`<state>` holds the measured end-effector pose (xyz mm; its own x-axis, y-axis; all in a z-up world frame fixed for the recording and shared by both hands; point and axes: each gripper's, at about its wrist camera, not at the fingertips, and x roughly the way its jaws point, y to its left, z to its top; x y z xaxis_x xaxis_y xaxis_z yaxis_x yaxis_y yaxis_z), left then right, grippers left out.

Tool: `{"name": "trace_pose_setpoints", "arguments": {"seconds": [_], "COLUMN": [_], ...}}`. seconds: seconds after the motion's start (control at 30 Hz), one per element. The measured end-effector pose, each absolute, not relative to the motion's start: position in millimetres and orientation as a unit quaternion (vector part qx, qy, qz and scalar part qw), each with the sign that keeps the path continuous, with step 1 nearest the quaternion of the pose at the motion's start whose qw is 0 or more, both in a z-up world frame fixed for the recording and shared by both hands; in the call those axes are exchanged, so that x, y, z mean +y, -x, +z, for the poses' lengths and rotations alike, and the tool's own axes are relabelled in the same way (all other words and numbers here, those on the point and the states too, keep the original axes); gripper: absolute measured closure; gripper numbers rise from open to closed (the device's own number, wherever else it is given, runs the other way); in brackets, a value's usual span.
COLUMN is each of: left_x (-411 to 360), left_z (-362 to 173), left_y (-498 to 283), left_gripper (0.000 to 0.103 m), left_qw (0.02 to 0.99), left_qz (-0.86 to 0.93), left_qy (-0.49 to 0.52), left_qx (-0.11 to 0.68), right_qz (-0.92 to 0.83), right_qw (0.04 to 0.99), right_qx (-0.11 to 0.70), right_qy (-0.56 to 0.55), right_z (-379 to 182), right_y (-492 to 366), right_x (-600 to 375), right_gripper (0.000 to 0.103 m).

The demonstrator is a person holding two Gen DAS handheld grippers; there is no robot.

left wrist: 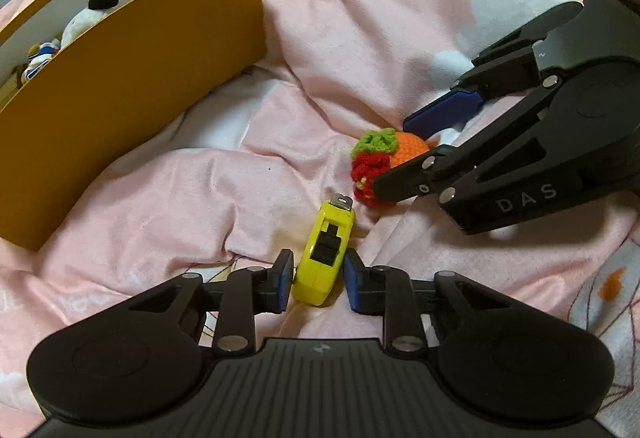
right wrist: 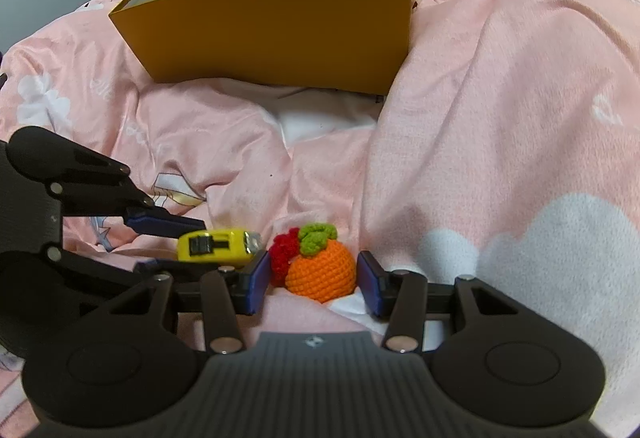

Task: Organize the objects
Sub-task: 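Grasp the yellow tape measure with the left tool, then grasp the crocheted orange fruit with the right tool while the left tool holds the tape measure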

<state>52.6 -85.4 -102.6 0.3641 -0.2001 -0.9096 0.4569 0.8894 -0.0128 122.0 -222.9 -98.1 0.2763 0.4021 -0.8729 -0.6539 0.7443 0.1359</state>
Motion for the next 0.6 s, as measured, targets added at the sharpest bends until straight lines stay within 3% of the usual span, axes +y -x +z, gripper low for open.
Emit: {"name": "trace_pose_setpoints", "arguments": {"seconds": [0.33,0.6], "left_x": [-82.2,-41.8], "left_z": [-108.0,-85.3], "left_y": [-59.1,-62.0], "left_gripper": [0.077,0.081], "left_qw": [0.823,0.847], "left_qz": [-0.196,-0.174], "left_qy": [-0.1,0.015], "left_qx": [0.524,0.502], "right_qz": [0.335,0.352], "right_qw": [0.79,0.798], "right_qx": [0.497,0.478], "right_qy": [0.124,0.101], "right_z": [-98.3,-82.7], "right_y": [-121.7,-126.0], "right_x": [-222.4,-225.2], "right_gripper": [0.054,0.062]}}
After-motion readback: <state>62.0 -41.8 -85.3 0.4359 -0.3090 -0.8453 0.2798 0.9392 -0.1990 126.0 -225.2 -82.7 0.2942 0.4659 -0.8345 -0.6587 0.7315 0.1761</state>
